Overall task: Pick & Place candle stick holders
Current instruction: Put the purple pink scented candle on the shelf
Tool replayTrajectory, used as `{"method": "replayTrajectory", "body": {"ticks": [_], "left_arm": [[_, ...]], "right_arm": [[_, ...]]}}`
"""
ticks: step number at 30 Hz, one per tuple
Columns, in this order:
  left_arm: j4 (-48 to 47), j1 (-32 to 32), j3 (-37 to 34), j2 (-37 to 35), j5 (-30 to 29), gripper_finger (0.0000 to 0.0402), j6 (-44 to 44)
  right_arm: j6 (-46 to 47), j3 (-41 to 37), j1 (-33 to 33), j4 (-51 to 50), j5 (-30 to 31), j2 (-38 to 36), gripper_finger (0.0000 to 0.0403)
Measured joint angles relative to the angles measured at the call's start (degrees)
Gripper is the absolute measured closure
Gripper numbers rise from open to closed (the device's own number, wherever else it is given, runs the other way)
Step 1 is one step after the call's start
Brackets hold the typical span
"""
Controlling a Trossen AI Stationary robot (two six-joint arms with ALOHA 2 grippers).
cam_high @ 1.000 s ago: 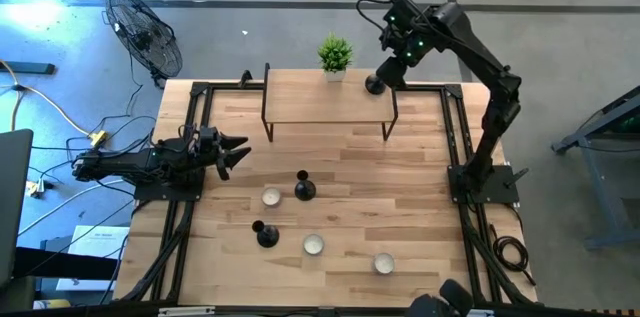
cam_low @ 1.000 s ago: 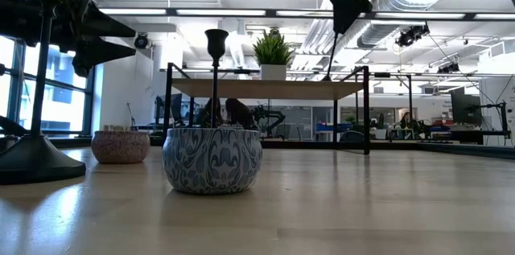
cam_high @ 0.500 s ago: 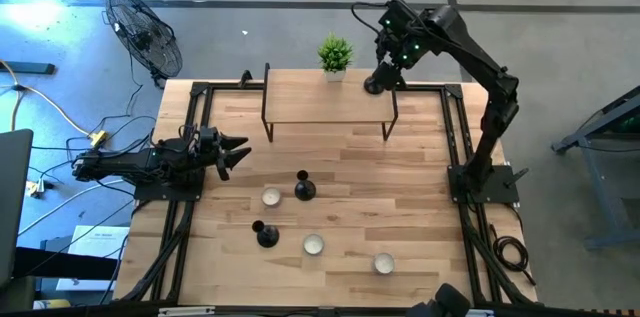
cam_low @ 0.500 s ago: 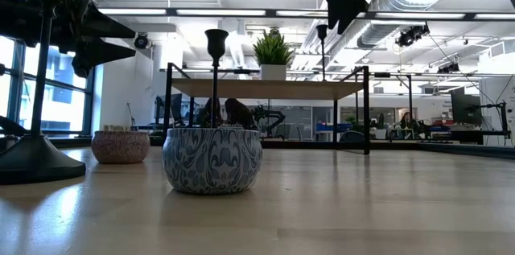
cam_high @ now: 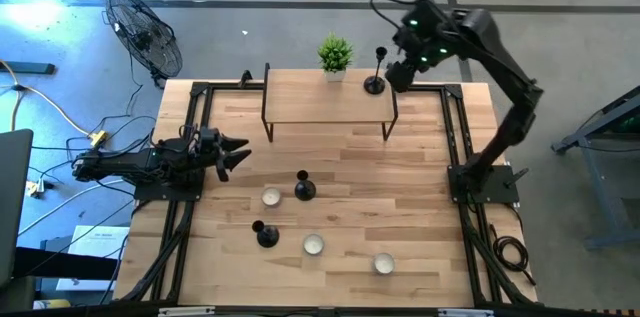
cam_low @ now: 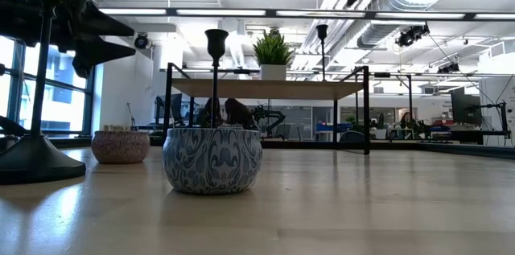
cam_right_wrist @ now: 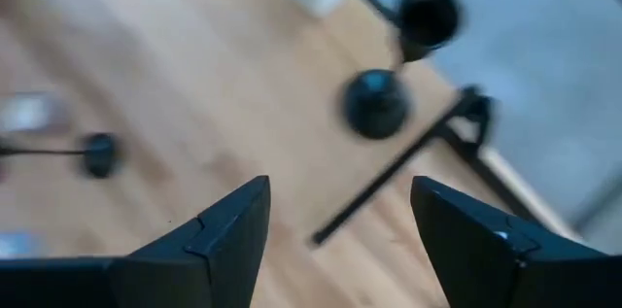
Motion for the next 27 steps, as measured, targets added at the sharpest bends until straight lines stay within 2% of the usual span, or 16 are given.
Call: {"method": "replayTrajectory", "body": {"ticks": [3,6,11,15,20,23,27], "left_arm": [[0.15,0.0,0.0,0.0,2.75,0.0188,-0.9],[0.86,0.0,0.0,0.0,6.85,0.0188,-1.59],[3.4,-0.02,0.33,0.0,14.4,0.0188,-2.36],[1.63,0.0,4.27,1.11,14.31,0.0188,-2.4],[-3.33,0.0,14.08,5.73,14.25,0.0188,3.09],[-12.85,0.0,22.8,11.34,13.38,0.0188,6.33],[-26.33,0.0,34.26,22.58,10.52,0.0188,11.12]], "right_arm": [[1.45,0.0,1.71,-0.02,-4.61,-3.32,0.0159],[2.55,-0.04,4.15,-0.04,-6.33,-6.01,0.016],[3.53,-0.07,8.67,-0.04,-4.9,-9.15,0.0159],[5.09,-0.2,12.19,0.02,-2.07,-9.88,0.0161],[6.1,-2.06,15.45,0.16,0.01,-10.08,0.0162],[6.03,-4.54,16.74,0.3,0.06,-10.09,0.0163],[5.96,-8.83,18.07,0.7,0.13,-10.08,0.0163]]}}
